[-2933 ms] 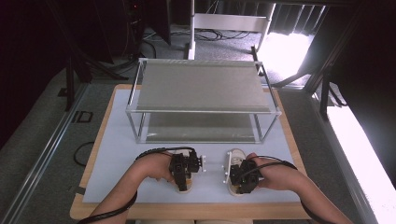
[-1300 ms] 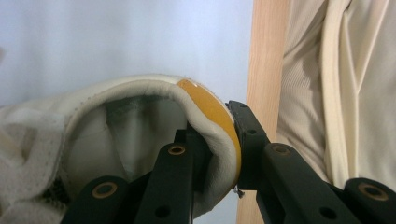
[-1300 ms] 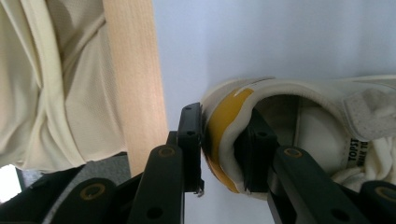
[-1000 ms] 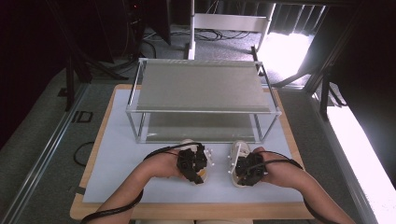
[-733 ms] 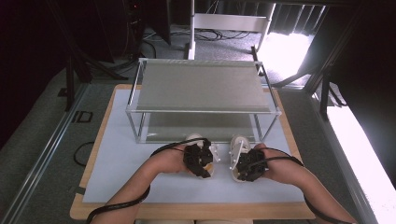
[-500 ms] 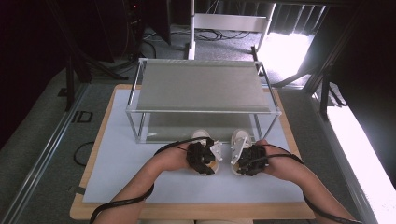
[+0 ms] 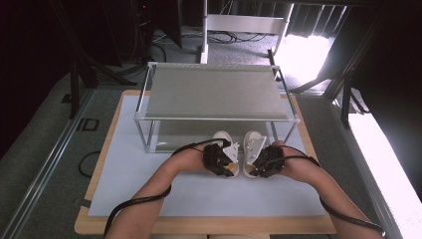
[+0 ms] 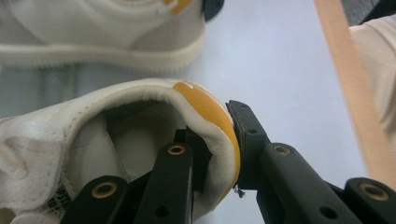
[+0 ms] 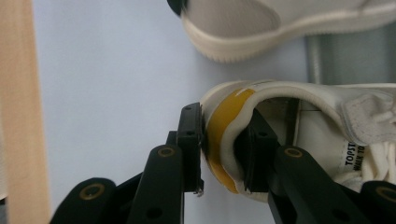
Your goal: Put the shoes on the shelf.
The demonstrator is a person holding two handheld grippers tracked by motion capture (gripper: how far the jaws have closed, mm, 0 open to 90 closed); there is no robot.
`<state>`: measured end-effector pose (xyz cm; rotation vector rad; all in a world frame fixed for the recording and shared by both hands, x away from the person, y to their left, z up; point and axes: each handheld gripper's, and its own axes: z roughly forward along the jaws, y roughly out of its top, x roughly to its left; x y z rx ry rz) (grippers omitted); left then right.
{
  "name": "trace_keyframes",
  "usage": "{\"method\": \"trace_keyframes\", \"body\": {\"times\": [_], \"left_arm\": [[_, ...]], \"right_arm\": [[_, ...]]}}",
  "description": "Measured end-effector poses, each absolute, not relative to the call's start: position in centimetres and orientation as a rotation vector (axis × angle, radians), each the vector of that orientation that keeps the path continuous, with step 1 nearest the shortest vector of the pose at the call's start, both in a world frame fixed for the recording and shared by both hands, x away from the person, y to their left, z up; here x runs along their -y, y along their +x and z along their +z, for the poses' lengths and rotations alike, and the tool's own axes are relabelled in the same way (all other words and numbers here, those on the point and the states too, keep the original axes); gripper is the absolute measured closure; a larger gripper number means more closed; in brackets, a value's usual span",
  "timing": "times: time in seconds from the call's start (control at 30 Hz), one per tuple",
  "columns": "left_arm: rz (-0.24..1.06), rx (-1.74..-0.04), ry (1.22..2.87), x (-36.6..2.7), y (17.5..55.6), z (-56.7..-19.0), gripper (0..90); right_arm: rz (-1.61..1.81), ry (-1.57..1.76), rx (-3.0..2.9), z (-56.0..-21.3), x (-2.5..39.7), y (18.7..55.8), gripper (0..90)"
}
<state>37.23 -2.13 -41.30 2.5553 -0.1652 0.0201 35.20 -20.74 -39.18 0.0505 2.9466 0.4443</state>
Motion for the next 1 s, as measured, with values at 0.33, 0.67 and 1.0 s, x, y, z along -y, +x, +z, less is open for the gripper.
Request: {"method": "trace_keyframes", "body": {"times": [0.33,0.67,1.0], "left_arm": [[0.047,0.287,2.567,3.6,39.9,-42.4,79.0],[0.021,0.332,2.565,4.6,42.0,-42.5,77.4],[0.139,0.042,2.454,4.2,41.6,-41.5,57.9]], "right_arm": [[0.452,0.033,-2.897,-40.2,20.9,37.5,72.3],[0.465,0.051,-2.896,-40.9,21.8,39.0,70.5],[0.567,0.199,-2.791,-40.3,22.7,38.5,55.4]]}}
